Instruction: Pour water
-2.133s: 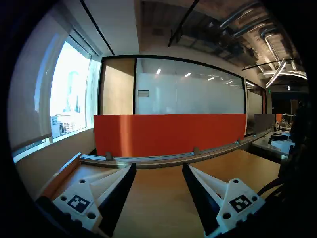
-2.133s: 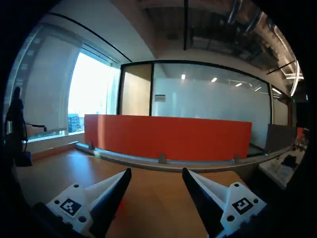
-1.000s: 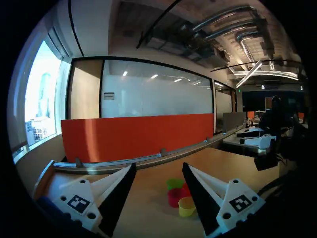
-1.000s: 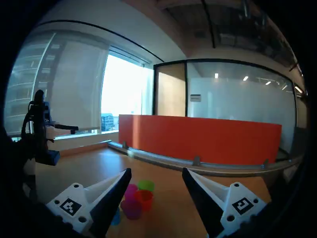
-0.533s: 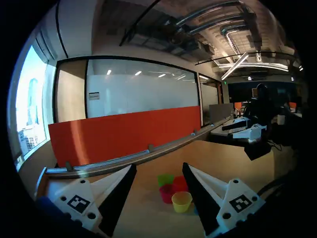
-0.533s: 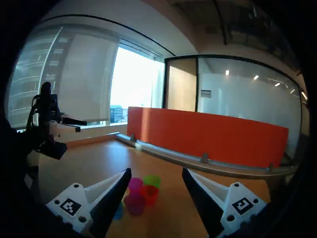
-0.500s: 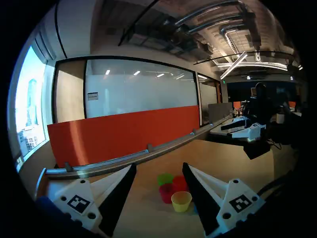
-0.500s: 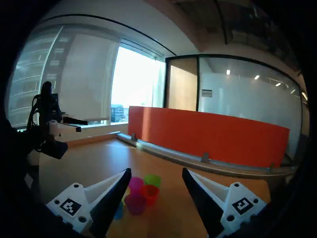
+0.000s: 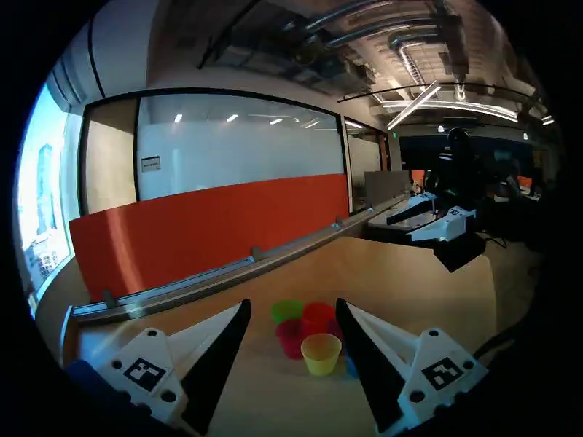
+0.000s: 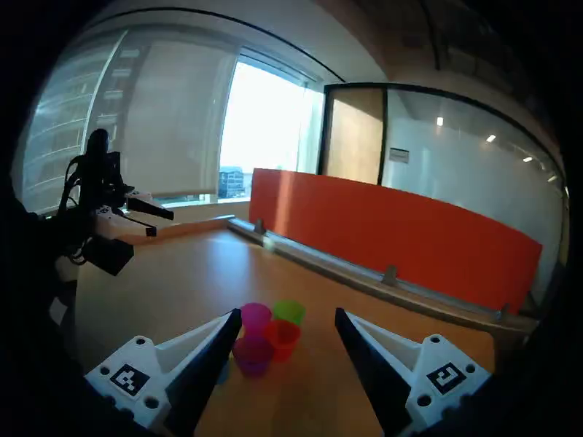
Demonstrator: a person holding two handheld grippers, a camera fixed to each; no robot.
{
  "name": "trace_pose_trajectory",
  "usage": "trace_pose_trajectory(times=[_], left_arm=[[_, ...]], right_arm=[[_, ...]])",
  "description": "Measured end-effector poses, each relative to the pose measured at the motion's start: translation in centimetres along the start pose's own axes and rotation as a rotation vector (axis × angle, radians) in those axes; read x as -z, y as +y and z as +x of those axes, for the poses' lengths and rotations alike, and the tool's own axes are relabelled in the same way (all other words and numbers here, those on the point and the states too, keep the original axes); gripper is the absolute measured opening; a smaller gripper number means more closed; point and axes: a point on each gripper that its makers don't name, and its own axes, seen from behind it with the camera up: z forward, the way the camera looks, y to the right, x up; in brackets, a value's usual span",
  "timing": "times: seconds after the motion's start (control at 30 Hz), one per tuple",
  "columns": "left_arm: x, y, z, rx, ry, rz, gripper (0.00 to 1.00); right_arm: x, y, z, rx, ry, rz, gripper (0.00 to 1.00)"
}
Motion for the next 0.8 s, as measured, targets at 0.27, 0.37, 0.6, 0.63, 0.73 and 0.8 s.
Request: trace_pose_trajectory(times=[0.27, 0.37, 0.6, 0.63, 0.73, 0.8], left_arm=[[-0.8, 0.9, -2.0, -0.013, -0.031, -0.046, 0.86], [-1.1, 1.1, -2.7, -0.014, -0.044, -0.058, 0.86], [-1.9, 1.4, -4.1, -0.012, -0.064, -0.084, 0.86], [-2.0, 1.5, -4.3, -0.011, -0.066, -0.089, 0.86], [-2.2, 1.8, -4.9, -0.008, -0.076, -0.105, 0.86], [-2.4, 2.1, -5.4, -0.004, -0.084, -0.117, 0.86]], right_arm=[[-0.6, 0.5, -1.0, 0.010, -0.047, 0.015, 0.99], [-0.9, 0.7, -1.3, 0.018, -0.060, 0.017, 1.00], [-1.5, 0.9, -1.6, 0.034, -0.076, 0.021, 1.00], [-1.6, 1.0, -1.7, 0.034, -0.078, 0.021, 1.00], [-2.0, 1.2, -2.0, 0.035, -0.085, 0.020, 0.99], [-2.2, 1.3, -2.1, 0.035, -0.088, 0.020, 1.00]])
